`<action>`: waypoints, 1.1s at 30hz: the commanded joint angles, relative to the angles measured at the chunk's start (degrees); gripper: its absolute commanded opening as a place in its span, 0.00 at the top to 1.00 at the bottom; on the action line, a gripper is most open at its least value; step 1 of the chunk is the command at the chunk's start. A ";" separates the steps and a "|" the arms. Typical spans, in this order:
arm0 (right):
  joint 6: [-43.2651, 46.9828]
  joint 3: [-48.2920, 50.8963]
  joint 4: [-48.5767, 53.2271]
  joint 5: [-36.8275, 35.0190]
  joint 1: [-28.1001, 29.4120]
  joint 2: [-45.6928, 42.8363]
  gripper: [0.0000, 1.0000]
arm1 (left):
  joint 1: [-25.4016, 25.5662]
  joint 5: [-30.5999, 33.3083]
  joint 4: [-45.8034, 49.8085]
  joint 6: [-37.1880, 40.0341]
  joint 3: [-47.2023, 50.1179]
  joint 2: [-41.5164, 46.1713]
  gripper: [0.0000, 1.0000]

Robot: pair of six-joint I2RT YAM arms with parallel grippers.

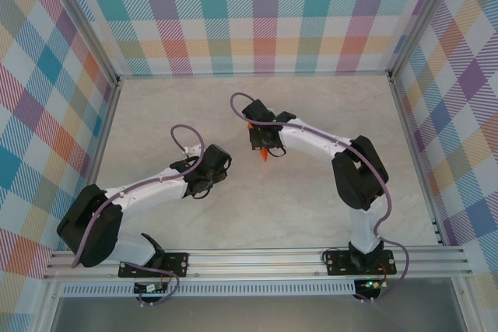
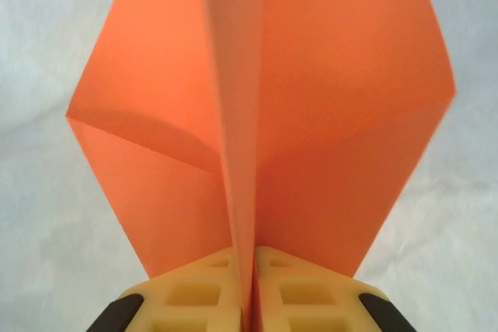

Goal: Fold a paper plane with a square sheet of paper (pick it up from the middle)
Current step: Move the paper plane to the top-center of the table.

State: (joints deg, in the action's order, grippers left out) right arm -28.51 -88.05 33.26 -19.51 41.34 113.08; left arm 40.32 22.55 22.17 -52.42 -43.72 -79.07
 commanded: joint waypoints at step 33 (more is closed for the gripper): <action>4.30 -18.00 2.65 9.11 -4.43 10.88 0.66 | -5.65 2.15 7.72 5.96 -1.11 7.19 0.11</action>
State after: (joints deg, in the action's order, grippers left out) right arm -23.92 -106.08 34.61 -12.08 37.15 131.96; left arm 35.97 22.57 27.11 -48.93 -42.26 -74.22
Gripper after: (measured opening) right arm 0.324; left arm 0.885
